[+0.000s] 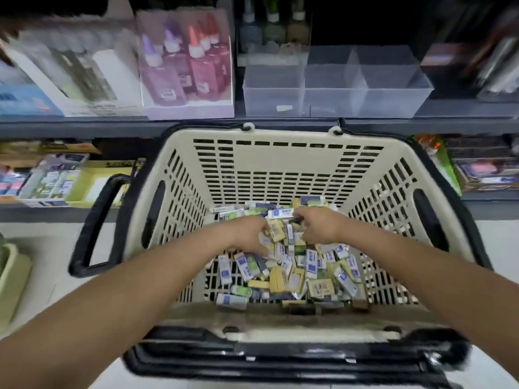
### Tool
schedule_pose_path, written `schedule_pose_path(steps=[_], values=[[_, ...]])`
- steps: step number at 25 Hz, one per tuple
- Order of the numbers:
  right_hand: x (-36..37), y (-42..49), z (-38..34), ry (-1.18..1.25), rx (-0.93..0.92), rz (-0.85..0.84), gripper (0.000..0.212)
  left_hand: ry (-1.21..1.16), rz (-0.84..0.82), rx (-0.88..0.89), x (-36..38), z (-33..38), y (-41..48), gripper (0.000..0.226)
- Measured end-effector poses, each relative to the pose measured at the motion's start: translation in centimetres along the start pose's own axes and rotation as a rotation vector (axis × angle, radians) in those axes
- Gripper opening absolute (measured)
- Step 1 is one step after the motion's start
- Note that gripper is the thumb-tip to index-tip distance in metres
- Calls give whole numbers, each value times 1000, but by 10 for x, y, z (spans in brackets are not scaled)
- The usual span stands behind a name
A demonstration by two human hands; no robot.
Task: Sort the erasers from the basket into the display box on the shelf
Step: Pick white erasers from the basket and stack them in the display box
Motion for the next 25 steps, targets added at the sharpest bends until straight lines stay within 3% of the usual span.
schedule_pose_path(steps=[3, 6, 8, 13, 17, 20, 22, 25], values=[[4, 17, -2, -37, 3, 78, 59, 36, 53, 33, -5, 5, 17, 60], [4, 16, -11, -136, 60, 223, 47, 41, 120, 68, -10, 12, 21, 50], [5, 14, -17, -114, 75, 216, 36, 51, 143, 80, -14, 15, 19, 50], [-4, 12, -13, 463, 119, 168, 17, 0, 170, 88, -21, 20, 12, 61], [-4, 13, -9, 1016, 112, 109, 9, -142, 257, 77, -29, 23, 17, 44], [3, 19, -5, 1195, 126, 54, 9, -169, 331, 38, -37, 12, 20, 25], [-5, 26, 9, 930, 158, 190, 10, -177, 349, -10, -42, 0, 22, 21], [-22, 27, 3, 151, 52, 402, 16, -224, 389, -89, -50, -17, 21, 18]])
Point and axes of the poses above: each hand's wrist, its own y-axis towards the middle knuckle, its own x-axis out of the palm, z = x × y, the point moved 9 cm from there along y, towards the middle knuckle, and after that the axes turned 5 degrees about -y, right-handed, at the moved point
